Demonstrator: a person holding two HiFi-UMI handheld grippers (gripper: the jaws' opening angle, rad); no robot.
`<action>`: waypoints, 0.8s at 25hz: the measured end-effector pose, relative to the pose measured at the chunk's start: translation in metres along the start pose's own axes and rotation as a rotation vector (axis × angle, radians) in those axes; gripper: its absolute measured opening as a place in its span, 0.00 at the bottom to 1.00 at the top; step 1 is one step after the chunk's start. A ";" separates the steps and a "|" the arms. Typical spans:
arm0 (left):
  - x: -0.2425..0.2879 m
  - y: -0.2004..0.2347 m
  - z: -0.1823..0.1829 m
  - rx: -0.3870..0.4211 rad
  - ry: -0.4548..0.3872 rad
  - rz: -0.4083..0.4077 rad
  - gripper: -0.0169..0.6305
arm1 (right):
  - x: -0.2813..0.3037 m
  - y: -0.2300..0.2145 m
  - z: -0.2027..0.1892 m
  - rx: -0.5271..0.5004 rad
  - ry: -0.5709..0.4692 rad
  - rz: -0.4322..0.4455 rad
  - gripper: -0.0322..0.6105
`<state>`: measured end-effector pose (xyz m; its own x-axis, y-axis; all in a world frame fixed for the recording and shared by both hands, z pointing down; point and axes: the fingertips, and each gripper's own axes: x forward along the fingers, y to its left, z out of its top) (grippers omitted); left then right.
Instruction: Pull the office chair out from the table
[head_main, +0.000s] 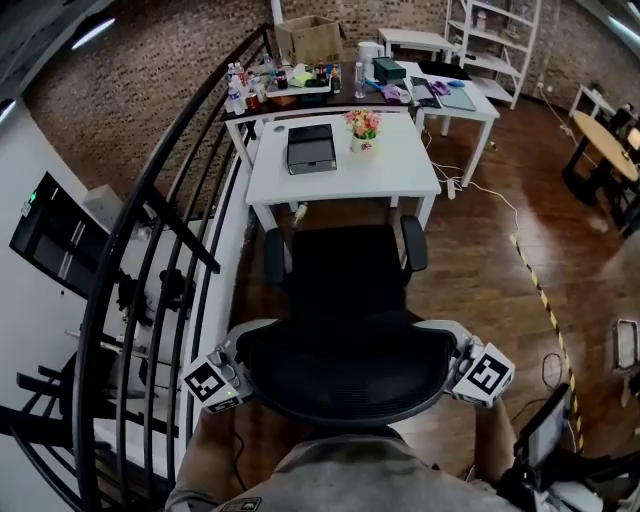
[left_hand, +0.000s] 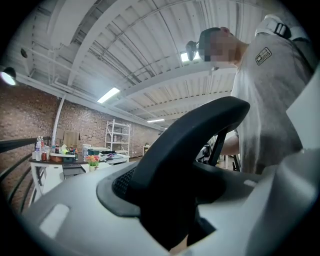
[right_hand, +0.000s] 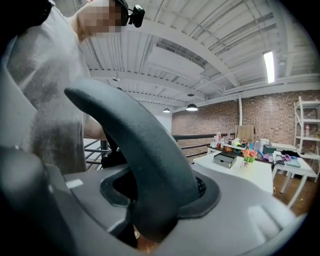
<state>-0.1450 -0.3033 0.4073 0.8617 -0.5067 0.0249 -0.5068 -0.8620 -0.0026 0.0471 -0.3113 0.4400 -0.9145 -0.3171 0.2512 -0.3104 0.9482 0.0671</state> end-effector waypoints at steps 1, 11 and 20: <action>-0.001 -0.006 0.000 -0.002 0.002 0.003 0.42 | -0.004 0.004 -0.001 -0.001 0.000 0.006 0.37; -0.023 -0.060 -0.004 0.004 0.001 0.002 0.42 | -0.028 0.055 -0.007 0.007 0.000 0.005 0.37; -0.051 -0.105 -0.003 0.041 -0.018 -0.032 0.41 | -0.044 0.105 -0.008 0.031 0.021 -0.023 0.38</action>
<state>-0.1362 -0.1867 0.4096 0.8781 -0.4784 0.0076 -0.4776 -0.8775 -0.0434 0.0570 -0.1978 0.4438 -0.9017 -0.3379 0.2699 -0.3393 0.9397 0.0430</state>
